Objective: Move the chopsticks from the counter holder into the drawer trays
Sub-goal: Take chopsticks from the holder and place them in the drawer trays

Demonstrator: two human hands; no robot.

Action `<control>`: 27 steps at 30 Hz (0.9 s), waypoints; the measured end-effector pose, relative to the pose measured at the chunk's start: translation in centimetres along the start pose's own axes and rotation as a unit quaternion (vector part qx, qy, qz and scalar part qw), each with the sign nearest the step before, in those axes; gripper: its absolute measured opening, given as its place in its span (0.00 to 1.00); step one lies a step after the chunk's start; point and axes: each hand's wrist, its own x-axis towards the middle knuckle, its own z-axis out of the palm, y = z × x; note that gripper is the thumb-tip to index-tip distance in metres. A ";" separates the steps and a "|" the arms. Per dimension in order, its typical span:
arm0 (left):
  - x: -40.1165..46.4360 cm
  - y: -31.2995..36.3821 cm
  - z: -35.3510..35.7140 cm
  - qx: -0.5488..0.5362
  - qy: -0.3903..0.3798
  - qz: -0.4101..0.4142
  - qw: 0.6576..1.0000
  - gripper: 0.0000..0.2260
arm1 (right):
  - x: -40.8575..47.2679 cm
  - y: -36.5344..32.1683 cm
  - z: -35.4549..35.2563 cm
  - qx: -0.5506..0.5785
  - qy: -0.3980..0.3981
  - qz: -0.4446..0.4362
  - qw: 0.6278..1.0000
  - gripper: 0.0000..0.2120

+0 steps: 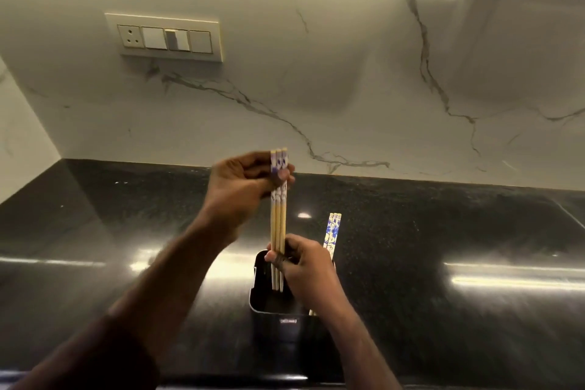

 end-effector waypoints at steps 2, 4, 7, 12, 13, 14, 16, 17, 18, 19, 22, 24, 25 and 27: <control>-0.8 2.7 -0.3 -0.016 0.015 0.025 0.999 0.13 | -1.2 -0.7 -0.2 0.033 -0.015 -0.009 0.999 0.04; -1.9 5.0 -0.5 -0.038 0.039 0.046 0.997 0.13 | -2.8 -1.5 -0.7 0.068 -0.015 -0.009 0.998 0.04; -4.3 7.9 -0.4 -0.070 0.054 0.062 0.994 0.13 | -6.1 -3.4 -1.9 0.113 -0.005 -0.021 0.993 0.04; -9.7 9.9 0.5 -0.098 0.033 0.059 0.993 0.11 | -12.9 -5.0 -3.0 0.108 0.031 -0.027 0.993 0.05; -11.1 9.9 0.8 -0.101 0.025 0.051 0.993 0.10 | -14.4 -4.9 -3.1 0.103 0.037 -0.018 0.994 0.06; -12.3 9.7 1.0 -0.101 0.016 0.043 0.994 0.10 | -15.8 -4.6 -3.0 0.101 0.038 -0.009 0.994 0.08; -15.2 8.9 1.8 -0.098 -0.004 0.025 0.995 0.10 | -19.2 -3.6 -3.0 0.096 0.049 0.008 0.994 0.09; -16.7 8.4 2.3 -0.100 -0.013 0.013 0.995 0.10 | -20.9 -3.0 -3.1 0.090 0.056 0.018 0.994 0.08; -18.1 7.8 3.0 -0.101 -0.018 -0.001 0.995 0.10 | -22.6 -2.4 -3.3 0.082 0.061 0.032 0.994 0.07; -19.4 7.2 3.7 -0.104 -0.019 -0.017 0.994 0.10 | -24.2 -1.7 -3.5 0.078 0.060 0.050 0.994 0.07; -23.2 5.5 7.2 -0.115 -0.021 -0.065 0.991 0.12 | -29.3 -0.1 -5.5 0.076 0.057 0.099 0.991 0.05; -25.2 4.5 9.8 -0.114 -0.032 -0.087 0.989 0.12 | -32.1 1.4 -7.3 0.066 0.069 0.128 0.987 0.04; -26.3 4.2 11.3 -0.114 -0.042 -0.096 0.988 0.12 | -33.7 2.3 -8.4 0.059 0.079 0.141 0.985 0.03; -28.4 3.4 14.8 -0.105 -0.066 -0.110 0.986 0.11 | -36.6 4.2 -10.8 0.063 0.100 0.169 0.979 0.02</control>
